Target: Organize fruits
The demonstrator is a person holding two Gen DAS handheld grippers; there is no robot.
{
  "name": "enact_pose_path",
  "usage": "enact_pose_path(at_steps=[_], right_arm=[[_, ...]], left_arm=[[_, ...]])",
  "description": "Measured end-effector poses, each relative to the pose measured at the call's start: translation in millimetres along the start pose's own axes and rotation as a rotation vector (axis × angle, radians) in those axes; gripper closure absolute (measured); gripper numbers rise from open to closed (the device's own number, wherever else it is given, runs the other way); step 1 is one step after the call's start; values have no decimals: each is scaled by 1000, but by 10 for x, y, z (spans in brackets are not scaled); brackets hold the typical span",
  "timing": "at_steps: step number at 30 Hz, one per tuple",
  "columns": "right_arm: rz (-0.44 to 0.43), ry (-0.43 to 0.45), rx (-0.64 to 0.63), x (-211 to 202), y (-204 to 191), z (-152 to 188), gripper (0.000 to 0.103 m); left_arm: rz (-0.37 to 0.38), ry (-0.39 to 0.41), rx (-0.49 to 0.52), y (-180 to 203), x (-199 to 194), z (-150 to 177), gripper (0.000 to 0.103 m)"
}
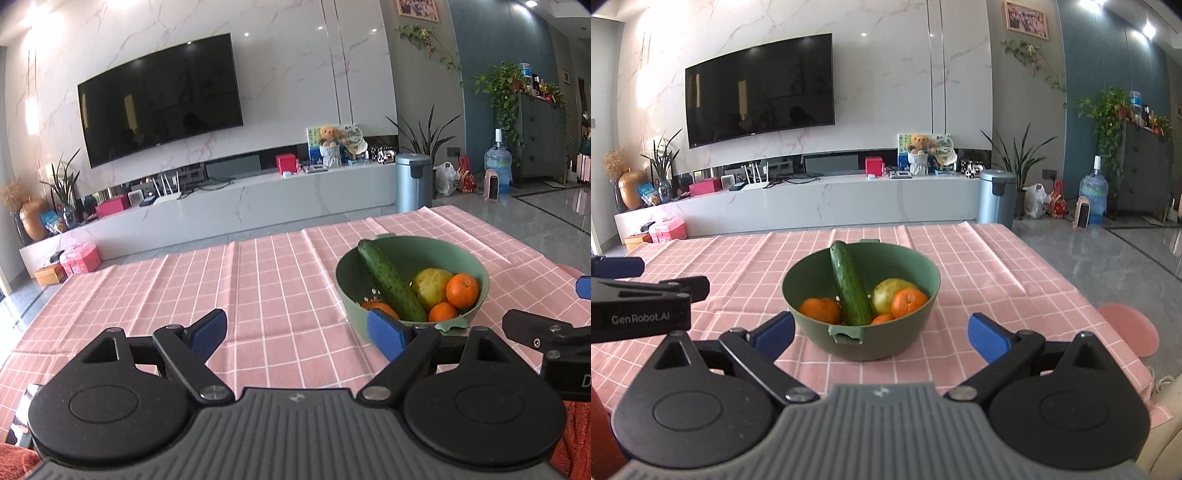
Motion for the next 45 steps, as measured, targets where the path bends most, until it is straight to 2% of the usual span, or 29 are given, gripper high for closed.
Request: enact_pose_path(at_steps=[11, 45], right_arm=[[-16, -8, -21, 51, -64, 61, 7], [-24, -14, -14, 86, -60, 101, 7]], left_arm=[[3, -51, 6, -21, 86, 88, 3], [3, -54, -3, -27, 50, 84, 3]])
Point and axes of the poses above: each gripper's, at about its wrist camera, not at the fingertips, and x roughly the way its jaws point, y to its right, z to its underside, the point moved 6 cm from there along x, roughly the way its jaws point, and after that the axes turned 9 degrees about y, right-handed, at the moved point
